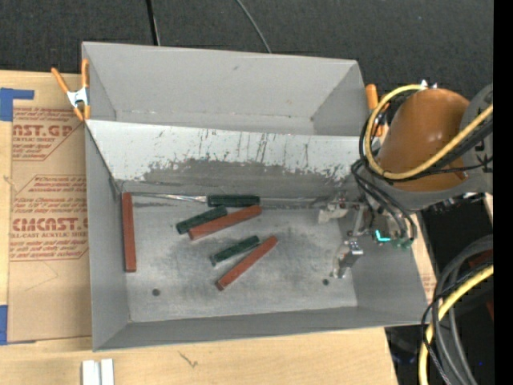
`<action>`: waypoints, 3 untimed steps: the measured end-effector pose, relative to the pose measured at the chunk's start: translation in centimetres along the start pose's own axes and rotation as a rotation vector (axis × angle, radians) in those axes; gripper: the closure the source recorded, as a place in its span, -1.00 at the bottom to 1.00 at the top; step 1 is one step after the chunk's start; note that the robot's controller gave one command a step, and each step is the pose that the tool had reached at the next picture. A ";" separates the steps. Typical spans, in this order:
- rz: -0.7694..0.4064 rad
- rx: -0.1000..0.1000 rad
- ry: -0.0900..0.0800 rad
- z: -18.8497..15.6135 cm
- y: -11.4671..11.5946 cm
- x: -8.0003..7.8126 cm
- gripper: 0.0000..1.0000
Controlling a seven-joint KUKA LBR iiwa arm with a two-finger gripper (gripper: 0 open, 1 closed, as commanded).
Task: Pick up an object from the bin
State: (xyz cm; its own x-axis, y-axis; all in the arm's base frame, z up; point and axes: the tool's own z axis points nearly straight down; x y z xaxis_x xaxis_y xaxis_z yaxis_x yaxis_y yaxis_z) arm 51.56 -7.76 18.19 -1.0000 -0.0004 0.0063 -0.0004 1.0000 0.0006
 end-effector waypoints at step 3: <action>0.025 0.000 -0.009 8.8 3.9 -4.0 -1.00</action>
Offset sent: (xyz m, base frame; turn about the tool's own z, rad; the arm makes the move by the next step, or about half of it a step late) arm 0.0342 0.0466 -0.1119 -0.0760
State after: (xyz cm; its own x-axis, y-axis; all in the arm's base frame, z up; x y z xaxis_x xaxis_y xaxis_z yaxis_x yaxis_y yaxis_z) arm 55.53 -3.81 9.35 -0.9997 0.0248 -0.0028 0.0248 0.9997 0.0008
